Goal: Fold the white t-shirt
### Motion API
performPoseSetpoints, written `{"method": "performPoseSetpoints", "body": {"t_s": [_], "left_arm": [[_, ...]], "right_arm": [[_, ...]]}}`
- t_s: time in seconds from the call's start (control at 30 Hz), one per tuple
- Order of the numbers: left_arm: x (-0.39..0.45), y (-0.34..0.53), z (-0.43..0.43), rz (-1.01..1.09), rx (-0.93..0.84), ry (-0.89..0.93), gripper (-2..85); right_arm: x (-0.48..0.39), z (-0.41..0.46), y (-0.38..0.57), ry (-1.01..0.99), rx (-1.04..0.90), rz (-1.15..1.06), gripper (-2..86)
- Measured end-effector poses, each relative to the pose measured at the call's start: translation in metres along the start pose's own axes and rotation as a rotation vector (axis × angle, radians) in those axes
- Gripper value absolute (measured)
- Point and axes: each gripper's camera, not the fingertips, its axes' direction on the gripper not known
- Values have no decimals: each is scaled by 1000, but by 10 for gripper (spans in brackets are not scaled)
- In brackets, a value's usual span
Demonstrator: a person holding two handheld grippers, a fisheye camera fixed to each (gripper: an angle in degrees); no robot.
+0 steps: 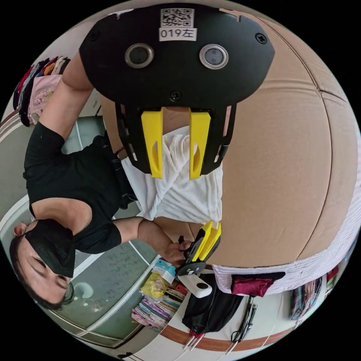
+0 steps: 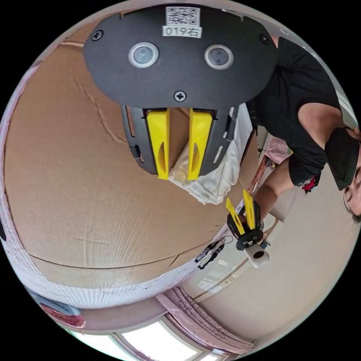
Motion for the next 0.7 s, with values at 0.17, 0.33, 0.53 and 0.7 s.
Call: {"method": "performPoseSetpoints", "body": {"t_s": [0.17,0.33,0.53,0.7], "left_arm": [[79,31,-17,-135,209,-155,90],[198,72,9,-335,450,-322,108],[335,65,102,-421,475,-466,106],[398,3,177,-329,181,-589,97]], "right_arm": [[-53,-7,-15,218,-22,-4,89],[-123,-8,-30,171,-28,-241,71],[-158,25,-68,173,-184,-339,93],[-173,67,-85,178,-320,-374,106]]}}
